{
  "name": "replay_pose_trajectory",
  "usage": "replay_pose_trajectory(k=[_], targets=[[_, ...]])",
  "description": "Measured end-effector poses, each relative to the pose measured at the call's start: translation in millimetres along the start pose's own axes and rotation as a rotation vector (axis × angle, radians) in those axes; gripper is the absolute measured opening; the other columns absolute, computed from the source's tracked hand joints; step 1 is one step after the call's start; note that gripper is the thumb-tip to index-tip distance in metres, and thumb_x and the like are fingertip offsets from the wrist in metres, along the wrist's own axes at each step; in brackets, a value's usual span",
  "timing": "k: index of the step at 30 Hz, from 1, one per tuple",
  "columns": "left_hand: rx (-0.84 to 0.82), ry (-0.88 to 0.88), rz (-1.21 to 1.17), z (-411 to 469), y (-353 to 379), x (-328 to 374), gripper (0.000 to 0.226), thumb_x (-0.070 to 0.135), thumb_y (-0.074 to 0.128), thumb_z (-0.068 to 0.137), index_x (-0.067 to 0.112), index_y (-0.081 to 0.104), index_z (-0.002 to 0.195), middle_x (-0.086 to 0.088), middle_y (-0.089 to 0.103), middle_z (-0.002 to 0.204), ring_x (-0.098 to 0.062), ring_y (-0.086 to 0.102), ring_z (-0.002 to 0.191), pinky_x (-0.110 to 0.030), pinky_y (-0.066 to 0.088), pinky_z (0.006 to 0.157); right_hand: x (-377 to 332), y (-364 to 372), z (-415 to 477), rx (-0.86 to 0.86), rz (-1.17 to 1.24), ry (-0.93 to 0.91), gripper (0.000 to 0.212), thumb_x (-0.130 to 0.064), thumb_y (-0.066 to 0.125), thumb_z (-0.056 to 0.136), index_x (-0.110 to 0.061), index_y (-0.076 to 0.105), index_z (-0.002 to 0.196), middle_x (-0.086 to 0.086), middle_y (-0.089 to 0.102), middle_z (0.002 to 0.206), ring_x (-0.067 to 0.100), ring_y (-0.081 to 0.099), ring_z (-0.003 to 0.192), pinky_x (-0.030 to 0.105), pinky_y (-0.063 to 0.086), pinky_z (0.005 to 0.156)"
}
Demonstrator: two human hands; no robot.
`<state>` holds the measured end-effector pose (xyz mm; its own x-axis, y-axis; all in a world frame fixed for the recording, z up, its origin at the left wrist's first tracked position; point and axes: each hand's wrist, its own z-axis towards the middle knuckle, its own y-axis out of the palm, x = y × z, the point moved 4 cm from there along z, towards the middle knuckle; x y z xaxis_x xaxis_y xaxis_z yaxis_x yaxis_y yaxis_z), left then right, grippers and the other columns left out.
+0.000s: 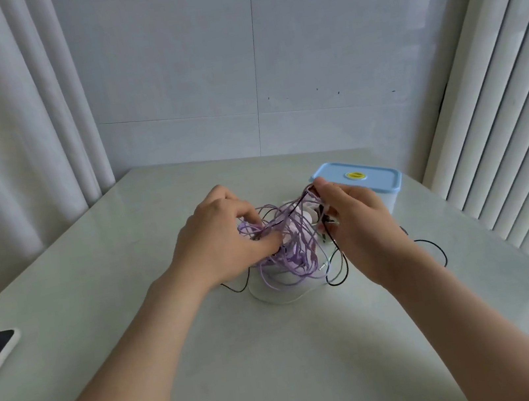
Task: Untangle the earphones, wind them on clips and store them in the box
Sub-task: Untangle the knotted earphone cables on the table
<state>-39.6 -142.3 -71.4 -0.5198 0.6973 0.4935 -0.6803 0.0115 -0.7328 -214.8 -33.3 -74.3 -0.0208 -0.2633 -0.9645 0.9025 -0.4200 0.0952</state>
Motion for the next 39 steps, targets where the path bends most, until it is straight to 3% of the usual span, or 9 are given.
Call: replay_pose_trajectory(k=[6, 13, 17, 20, 23, 28, 33, 36, 39], targets=[[0.054, -0.087, 0.253, 0, 0, -10, 0.044, 0.066, 0.073, 0.071, 0.033, 0.067, 0.100, 0.008, 0.056, 0.107, -0.024, 0.063, 0.098, -0.036, 0.046, 0.083, 2, -3, 2, 0.082, 0.303, 0.126, 0.026, -0.023, 0.057, 0.105, -0.017, 0.069, 0.083, -0.003, 0.063, 0.081, 0.016, 0.049, 0.071, 0.034, 0.038, 0.073], [0.303, -0.233, 0.366, 1, -12, -19, 0.052, 0.062, 0.063, 0.084, 0.014, 0.065, 0.105, -0.008, 0.064, 0.107, -0.037, 0.059, 0.100, -0.045, 0.041, 0.089, 2, 1, -2, 0.154, 0.350, 0.195, 0.022, -0.016, 0.053, 0.102, -0.013, 0.060, 0.081, -0.002, 0.060, 0.070, 0.023, 0.062, 0.080, 0.039, 0.048, 0.079], [0.250, -0.317, 0.256, 1, -15, -21, 0.043, 0.052, 0.049, 0.089, 0.015, 0.065, 0.104, -0.010, 0.059, 0.112, -0.038, 0.057, 0.104, -0.046, 0.040, 0.093, 4, 3, -2, 0.070, 0.042, 0.127, 0.010, -0.014, 0.067, 0.098, -0.008, 0.070, 0.091, 0.008, 0.069, 0.086, 0.024, 0.074, 0.089, 0.038, 0.058, 0.082], [0.186, -0.334, 0.133, 0, -13, -17, 0.052, 0.057, 0.038, 0.080, 0.018, 0.063, 0.105, -0.005, 0.057, 0.113, -0.035, 0.057, 0.106, -0.046, 0.040, 0.097, 7, 3, -5, 0.097, -0.199, 0.115, 0.019, -0.019, 0.079, 0.092, -0.003, 0.070, 0.093, 0.012, 0.072, 0.082, 0.020, 0.076, 0.078, 0.035, 0.060, 0.076], [0.139, -0.294, 0.096, 1, -8, -17, 0.052, 0.067, 0.049, 0.082, 0.022, 0.061, 0.106, 0.000, 0.056, 0.112, -0.029, 0.059, 0.106, -0.042, 0.043, 0.095, 9, 0, -7, 0.168, -0.393, 0.076, 0.018, -0.024, 0.079, 0.089, -0.009, 0.070, 0.095, 0.005, 0.075, 0.076, 0.019, 0.076, 0.069, 0.035, 0.058, 0.067], [0.093, -0.273, 0.043, 6, 2, -30, 0.035, 0.055, 0.065, 0.089, 0.021, 0.062, 0.097, 0.001, 0.066, 0.104, -0.028, 0.060, 0.105, -0.037, 0.048, 0.084, 10, 1, -8, 0.186, -0.959, -0.201, 0.029, -0.018, 0.062, 0.093, -0.028, 0.055, 0.119, -0.003, 0.063, 0.068, 0.019, 0.058, 0.076, 0.020, 0.043, 0.074], [0.097, -0.198, 0.007, 8, 6, -33, 0.027, 0.045, 0.060, 0.096, 0.020, 0.065, 0.091, 0.004, 0.071, 0.094, -0.028, 0.062, 0.102, -0.041, 0.053, 0.086, 15, 13, -9, 0.030, -1.179, -0.269, 0.040, -0.018, 0.047, 0.095, -0.032, 0.074, 0.119, 0.002, 0.046, 0.132, 0.026, 0.057, 0.112, 0.044, 0.047, 0.100], [0.101, -0.149, -0.003, 8, 8, -33, 0.029, 0.047, 0.061, 0.097, 0.020, 0.066, 0.091, 0.004, 0.071, 0.092, -0.027, 0.063, 0.098, -0.044, 0.054, 0.086, 10, 21, -13, -0.012, -1.137, -0.277, 0.049, -0.032, 0.036, 0.084, -0.031, 0.071, 0.119, -0.005, 0.053, 0.127, 0.020, 0.051, 0.117, 0.045, 0.042, 0.103], [0.106, -0.129, -0.016, 9, 10, -34, 0.029, 0.051, 0.061, 0.097, 0.023, 0.066, 0.090, 0.006, 0.069, 0.091, -0.023, 0.063, 0.097, -0.043, 0.054, 0.085, 10, 24, -14, -0.018, -1.125, -0.318, 0.031, -0.031, 0.051, 0.082, -0.032, 0.066, 0.110, -0.010, 0.057, 0.115, 0.018, 0.053, 0.109, 0.041, 0.039, 0.099]])
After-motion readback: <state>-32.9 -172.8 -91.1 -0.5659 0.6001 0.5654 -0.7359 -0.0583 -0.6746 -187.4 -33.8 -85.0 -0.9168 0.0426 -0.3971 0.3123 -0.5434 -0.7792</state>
